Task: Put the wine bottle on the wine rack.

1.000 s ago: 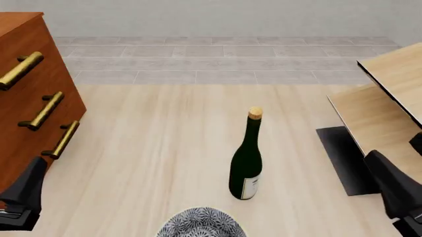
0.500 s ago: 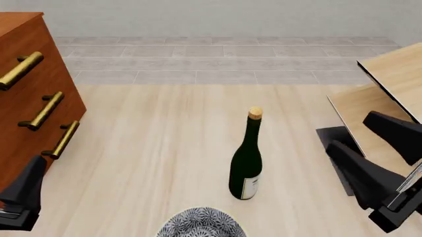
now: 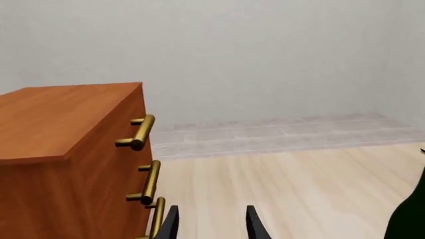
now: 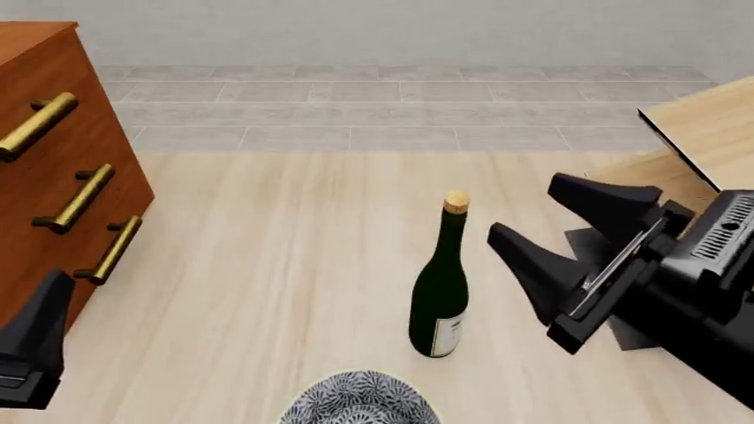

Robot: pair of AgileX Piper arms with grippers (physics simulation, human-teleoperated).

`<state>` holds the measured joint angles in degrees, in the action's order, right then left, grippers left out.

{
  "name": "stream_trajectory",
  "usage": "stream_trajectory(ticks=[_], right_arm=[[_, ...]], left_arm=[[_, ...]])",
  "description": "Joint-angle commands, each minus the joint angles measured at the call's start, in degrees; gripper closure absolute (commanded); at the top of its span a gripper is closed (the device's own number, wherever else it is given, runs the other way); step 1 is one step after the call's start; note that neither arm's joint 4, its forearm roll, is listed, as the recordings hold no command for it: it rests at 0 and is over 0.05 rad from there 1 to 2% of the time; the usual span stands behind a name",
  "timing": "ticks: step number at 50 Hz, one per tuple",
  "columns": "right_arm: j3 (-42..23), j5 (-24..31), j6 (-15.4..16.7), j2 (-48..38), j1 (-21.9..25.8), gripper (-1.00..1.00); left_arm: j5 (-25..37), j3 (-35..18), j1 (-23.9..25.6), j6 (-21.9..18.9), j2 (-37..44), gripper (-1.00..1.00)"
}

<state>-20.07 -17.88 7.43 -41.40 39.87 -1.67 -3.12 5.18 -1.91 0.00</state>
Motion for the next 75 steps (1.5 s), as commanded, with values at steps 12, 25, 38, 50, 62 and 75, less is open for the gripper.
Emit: stream_trajectory(ticks=[12,25,38,50,62,75], right_arm=[[-2.56,-10.36,-0.53,-14.88,0.38,-1.00],[-3.22,-14.34,-1.38,-20.93,-0.51,-1.00],[-3.16,-17.32,-2.26,-24.97,-0.78,-1.00],[-3.20,-18.97,-2.93,-27.16,-1.01,-1.00],[-3.45,-19.42,-3.36,-27.89,-1.42,-1.00],[-2.66,-21.13,-4.45,-29.21,-1.61,-1.00]], left_arm=[[-0.45,0.07,-0.27,-0.39,0.00,-1.00],[-1.06,0.82,-0.63,-0.28,0.00,-1.00],[-1.32,1.15,-0.81,-0.18,0.00,-1.00],[-1.45,1.27,-0.85,-0.42,0.00,-1.00],[-1.53,1.38,-1.06,-0.14,0.00,-1.00],[-1.47,1.07,-0.92,-0.46,0.00,-1.00]])
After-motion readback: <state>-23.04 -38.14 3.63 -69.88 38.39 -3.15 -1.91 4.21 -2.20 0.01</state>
